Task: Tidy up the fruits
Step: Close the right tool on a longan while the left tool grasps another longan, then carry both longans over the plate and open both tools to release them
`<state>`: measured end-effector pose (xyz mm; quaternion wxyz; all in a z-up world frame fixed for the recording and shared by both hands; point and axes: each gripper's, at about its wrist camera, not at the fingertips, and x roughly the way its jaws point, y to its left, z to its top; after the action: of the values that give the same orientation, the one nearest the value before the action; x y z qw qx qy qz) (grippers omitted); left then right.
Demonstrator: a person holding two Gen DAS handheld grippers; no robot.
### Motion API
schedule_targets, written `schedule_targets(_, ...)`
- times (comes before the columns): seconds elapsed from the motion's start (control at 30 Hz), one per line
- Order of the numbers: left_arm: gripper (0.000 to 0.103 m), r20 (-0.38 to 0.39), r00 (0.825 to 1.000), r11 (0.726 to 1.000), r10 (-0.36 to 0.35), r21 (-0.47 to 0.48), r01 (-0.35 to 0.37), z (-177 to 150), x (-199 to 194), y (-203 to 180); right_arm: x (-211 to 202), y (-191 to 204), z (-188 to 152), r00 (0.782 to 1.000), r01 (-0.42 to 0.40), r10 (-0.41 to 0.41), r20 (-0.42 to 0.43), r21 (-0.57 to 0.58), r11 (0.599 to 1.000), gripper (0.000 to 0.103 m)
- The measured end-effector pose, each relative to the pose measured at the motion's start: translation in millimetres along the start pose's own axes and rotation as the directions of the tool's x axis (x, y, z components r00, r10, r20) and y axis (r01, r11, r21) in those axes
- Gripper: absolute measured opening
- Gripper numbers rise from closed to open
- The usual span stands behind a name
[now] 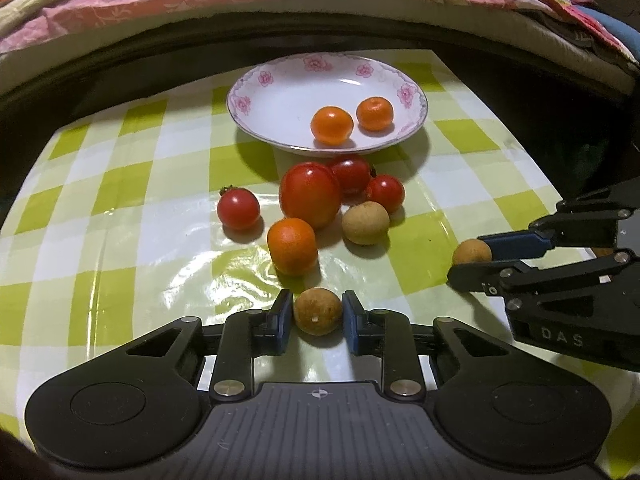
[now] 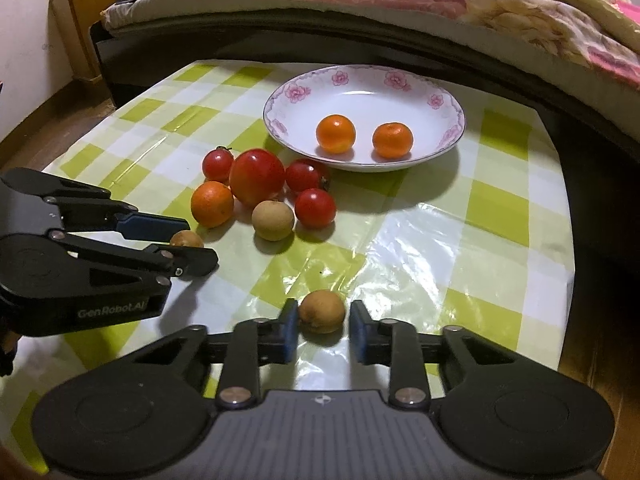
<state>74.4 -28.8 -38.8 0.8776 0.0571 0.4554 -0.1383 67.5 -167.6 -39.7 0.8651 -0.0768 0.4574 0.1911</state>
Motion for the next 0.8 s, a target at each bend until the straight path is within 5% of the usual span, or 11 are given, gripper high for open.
schedule_targets(0.8,0.041,0.013,1.0,1.0,0.002,0.031,-0.003,-7.1,-3.6,-3.1,1.2,2.3,-0.3,1.0,0.007,-0.007,-0.007,-0.016,1.0,0.029)
